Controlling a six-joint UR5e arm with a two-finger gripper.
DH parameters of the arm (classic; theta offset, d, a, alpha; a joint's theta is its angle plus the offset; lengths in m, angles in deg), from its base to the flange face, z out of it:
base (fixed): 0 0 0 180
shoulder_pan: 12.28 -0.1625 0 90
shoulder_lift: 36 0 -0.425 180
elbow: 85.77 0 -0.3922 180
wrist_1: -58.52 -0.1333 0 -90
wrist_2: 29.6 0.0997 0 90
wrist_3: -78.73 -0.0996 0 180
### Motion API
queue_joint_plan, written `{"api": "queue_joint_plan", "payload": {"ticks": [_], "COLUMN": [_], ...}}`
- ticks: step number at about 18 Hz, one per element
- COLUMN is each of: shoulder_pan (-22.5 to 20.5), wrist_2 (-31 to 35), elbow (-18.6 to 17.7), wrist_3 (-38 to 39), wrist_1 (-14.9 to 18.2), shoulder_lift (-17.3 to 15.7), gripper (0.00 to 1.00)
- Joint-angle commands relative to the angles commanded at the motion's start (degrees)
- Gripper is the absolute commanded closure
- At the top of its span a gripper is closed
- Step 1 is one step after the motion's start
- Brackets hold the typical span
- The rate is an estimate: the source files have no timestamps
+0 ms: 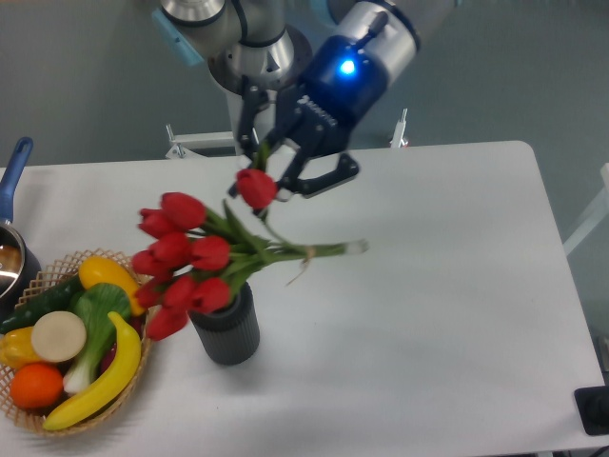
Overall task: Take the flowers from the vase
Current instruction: 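Raise the tulip bunch higher, swinging it above the vase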
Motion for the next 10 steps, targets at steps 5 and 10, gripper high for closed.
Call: {"api": "queue_joint_plan", "payload": {"ticks": [5, 10], "shoulder_pan": [-2.02, -3.08], "wrist_2": [0.00, 0.00], "elbow": [0.00, -0.70], "wrist_3": [-2.55, -2.64], "wrist_1": [0.00, -0.09], "shoulder_lift": [1.15, 1.15], "gripper": [0.65, 0.65]}}
